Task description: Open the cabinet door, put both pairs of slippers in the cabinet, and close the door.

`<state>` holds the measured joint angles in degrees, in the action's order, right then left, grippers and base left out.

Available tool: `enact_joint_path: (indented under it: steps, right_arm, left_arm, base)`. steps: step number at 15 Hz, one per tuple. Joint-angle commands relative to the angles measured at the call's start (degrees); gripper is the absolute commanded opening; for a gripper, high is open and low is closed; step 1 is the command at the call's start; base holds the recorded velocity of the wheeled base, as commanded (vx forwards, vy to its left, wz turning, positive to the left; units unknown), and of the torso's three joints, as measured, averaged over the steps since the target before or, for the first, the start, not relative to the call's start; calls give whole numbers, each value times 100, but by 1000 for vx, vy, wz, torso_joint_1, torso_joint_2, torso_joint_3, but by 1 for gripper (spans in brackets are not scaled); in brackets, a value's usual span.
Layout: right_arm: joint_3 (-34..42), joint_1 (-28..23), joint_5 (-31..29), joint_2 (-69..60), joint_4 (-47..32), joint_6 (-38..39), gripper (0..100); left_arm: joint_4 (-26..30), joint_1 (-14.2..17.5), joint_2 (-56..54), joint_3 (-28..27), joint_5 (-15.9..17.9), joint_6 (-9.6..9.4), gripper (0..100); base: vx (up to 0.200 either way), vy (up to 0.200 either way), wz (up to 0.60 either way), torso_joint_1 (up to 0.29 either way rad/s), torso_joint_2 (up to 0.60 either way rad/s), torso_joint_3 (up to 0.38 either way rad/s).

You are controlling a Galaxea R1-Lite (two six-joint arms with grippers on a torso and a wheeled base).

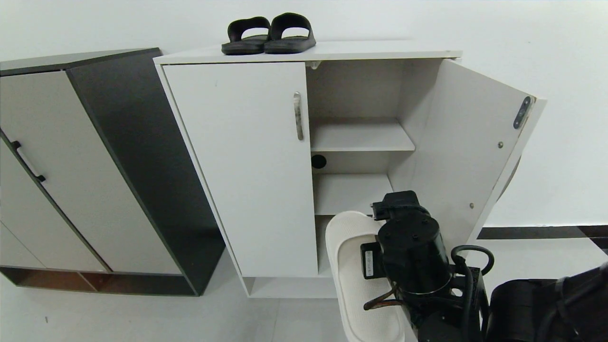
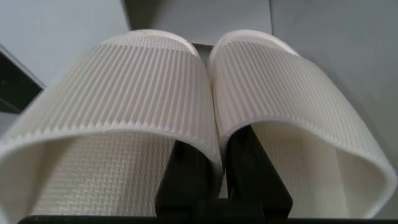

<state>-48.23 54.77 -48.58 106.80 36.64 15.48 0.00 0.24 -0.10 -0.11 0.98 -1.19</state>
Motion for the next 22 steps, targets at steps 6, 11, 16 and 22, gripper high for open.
enact_joint_path:
  steps: [6, 11, 16, 22]
  right_arm:
    - [129, -353, -108, 34, -17, -19, 0]
    - [173, -924, -99, -89, -8, -212, 0]
    - [191, -1056, -73, -89, -8, -212, 0]
    - [50, -837, 428, -98, 53, -212, 0]
  left_arm:
    - [0, 2, 19, 2, 8, -4, 0]
    - [0, 2, 10, 2, 8, -12, 0]
    - [0, 2, 19, 2, 8, -21, 0]
    - [0, 2, 19, 2, 8, -12, 0]
  base:
    - [0, 0, 0, 0, 0, 0]
    - [0, 0, 0, 0, 0, 0]
    - [0, 0, 0, 0, 0, 0]
    - [0, 0, 0, 0, 0, 0]
